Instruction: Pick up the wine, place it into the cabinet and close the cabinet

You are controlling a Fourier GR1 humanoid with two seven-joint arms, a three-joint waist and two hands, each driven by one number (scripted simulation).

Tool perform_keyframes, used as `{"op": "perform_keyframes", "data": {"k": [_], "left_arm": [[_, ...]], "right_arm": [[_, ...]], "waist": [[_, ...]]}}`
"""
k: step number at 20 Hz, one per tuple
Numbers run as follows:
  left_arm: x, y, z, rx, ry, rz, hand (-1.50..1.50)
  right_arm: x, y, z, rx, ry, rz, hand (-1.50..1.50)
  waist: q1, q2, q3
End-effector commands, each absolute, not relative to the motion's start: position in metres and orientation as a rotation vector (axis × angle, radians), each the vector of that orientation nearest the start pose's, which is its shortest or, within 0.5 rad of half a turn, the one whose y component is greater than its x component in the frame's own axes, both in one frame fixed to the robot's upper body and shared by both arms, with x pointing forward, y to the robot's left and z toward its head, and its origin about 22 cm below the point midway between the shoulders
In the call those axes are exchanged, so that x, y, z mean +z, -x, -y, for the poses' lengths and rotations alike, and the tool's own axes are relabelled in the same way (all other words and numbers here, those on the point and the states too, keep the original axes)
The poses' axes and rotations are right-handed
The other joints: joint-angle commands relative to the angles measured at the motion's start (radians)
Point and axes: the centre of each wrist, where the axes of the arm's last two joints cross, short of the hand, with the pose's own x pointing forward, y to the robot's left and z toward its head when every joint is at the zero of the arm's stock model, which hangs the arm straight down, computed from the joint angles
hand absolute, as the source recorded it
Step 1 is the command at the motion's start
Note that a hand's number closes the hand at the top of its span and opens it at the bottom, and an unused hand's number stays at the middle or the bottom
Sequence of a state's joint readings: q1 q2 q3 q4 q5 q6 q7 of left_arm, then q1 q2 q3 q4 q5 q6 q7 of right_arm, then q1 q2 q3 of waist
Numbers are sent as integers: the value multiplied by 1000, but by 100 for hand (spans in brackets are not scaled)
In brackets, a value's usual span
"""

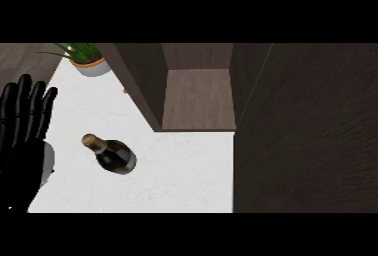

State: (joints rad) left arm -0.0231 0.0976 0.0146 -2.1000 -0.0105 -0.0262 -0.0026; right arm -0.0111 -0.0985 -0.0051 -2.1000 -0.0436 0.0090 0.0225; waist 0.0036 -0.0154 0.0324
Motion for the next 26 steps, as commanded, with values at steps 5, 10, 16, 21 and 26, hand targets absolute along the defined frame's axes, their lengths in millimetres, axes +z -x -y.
{"op": "perform_keyframes", "data": {"k": [5,10,16,21,26], "left_arm": [[140,-223,-191,-695,808,2057,-150],[102,-217,-189,-916,1196,1645,-150],[119,-236,-254,-1018,1374,1484,-150],[151,-259,-318,-1008,1395,1447,-150],[189,-279,-352,-1040,1401,1396,-150]], "right_arm": [[133,-206,232,123,-38,2109,-150],[126,-200,208,184,-287,1996,-150],[139,-175,207,165,-291,1954,-150],[167,-136,202,170,-308,1953,-150],[184,-123,200,158,-279,1951,-150]], "waist": [[-116,25,-38],[-96,35,-37],[-63,20,-34],[-61,14,-34],[-34,18,-33]]}}
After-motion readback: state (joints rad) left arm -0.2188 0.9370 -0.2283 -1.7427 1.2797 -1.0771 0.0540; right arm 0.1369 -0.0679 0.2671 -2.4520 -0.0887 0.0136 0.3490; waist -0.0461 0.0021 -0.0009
